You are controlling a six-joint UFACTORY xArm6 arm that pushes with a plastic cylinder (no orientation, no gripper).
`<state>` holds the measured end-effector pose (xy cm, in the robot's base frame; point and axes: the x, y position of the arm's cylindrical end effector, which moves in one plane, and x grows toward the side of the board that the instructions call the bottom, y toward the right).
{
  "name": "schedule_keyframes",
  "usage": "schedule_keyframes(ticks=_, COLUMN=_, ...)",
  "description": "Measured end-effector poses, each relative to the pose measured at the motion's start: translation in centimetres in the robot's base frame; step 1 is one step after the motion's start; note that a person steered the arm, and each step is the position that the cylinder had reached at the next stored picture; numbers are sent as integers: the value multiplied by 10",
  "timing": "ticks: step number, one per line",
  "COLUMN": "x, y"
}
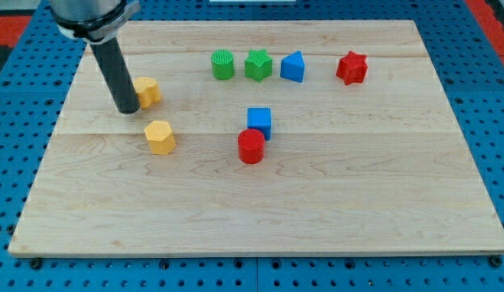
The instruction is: Move the yellow heart left to the green circle
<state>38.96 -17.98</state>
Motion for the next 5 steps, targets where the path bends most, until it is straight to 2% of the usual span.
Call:
schedule_keyframes(ticks=3, x=-36, y=10)
schedule_keyframes(ticks=5, x=-44, y=45)
